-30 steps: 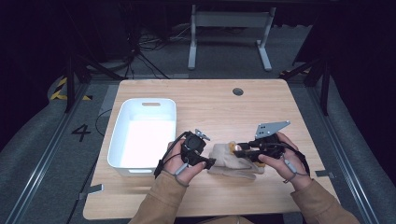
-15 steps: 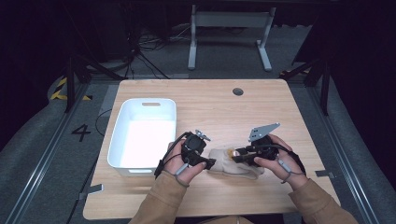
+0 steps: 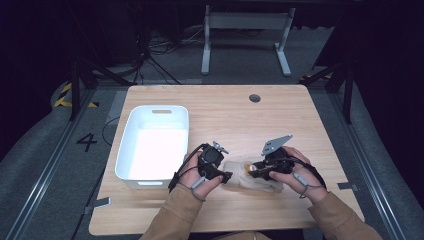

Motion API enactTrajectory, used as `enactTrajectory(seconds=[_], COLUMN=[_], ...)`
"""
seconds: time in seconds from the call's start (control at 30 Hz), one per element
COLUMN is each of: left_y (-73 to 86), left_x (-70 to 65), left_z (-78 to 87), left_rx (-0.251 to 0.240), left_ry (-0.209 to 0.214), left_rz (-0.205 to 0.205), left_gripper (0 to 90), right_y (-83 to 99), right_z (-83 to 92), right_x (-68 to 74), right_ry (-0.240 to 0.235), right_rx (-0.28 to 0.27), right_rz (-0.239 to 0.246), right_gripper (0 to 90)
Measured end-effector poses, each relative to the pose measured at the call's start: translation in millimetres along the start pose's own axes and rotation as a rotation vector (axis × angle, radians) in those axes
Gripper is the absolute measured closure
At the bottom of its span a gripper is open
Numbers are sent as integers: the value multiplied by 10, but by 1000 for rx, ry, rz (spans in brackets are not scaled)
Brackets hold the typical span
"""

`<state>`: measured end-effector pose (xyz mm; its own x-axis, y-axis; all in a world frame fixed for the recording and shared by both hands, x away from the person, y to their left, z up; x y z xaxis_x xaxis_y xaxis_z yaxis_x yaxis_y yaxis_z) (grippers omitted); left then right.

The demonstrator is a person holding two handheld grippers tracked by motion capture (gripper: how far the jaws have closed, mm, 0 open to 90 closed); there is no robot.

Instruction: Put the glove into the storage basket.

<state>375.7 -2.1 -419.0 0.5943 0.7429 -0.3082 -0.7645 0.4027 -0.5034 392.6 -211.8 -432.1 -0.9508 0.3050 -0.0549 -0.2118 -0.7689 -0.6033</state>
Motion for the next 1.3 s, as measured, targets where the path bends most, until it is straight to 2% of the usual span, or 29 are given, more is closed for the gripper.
enactTrajectory(seconds=[0.1, 0.13, 0.3, 0.37, 0.63, 0.67, 0.73, 0.87, 1.17, 1.3], left_y=[2, 3, 1, -6, -52, -70, -86, -93, -114, -124], left_x=[-7, -11, -15, -15, -28, -24, -25, -19, -67, -85], left_z=[-13, -16, -20, -26, -34, -15, 0, 24, 55, 56], left_rx=[1, -1, -26, -34, -76, -115, -124, -126, -118, -126], left_ry=[1, 0, -2, -7, -7, -10, -4, -7, 24, 21], left_rz=[-7, -8, -16, -20, -47, -29, -32, -38, -54, -62], left_gripper=[445, 446, 449, 446, 420, 409, 383, 372, 360, 353], right_y=[16, 28, 15, 7, 38, 50, 60, 88, 189, 249], right_z=[-37, -66, -49, -7, 172, 221, 273, 377, 552, 616], right_x=[8, 17, 29, 30, -6, -20, -32, -71, -180, -226], right_ry=[2, 9, 34, 43, 98, 110, 118, 140, 182, 201], right_rx=[31, 48, 30, -7, -64, -78, -92, -116, -149, -148], right_rz=[20, 46, 67, 55, 29, 20, 8, -14, -65, -84], right_gripper=[628, 610, 527, 487, 464, 460, 453, 452, 452, 453])
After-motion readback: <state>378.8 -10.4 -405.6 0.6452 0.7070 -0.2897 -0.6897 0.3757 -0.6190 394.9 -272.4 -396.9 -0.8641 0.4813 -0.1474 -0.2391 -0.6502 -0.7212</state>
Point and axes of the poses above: each handheld gripper's, and its own axes: z roughly backward along the jaws, y roughly out of its underside, x roughly to its left, the point moved 3 cm from there along -z, roughly forward along the jaws, and after that the axes turned 13 degrees about z, right-handed, at the moved point
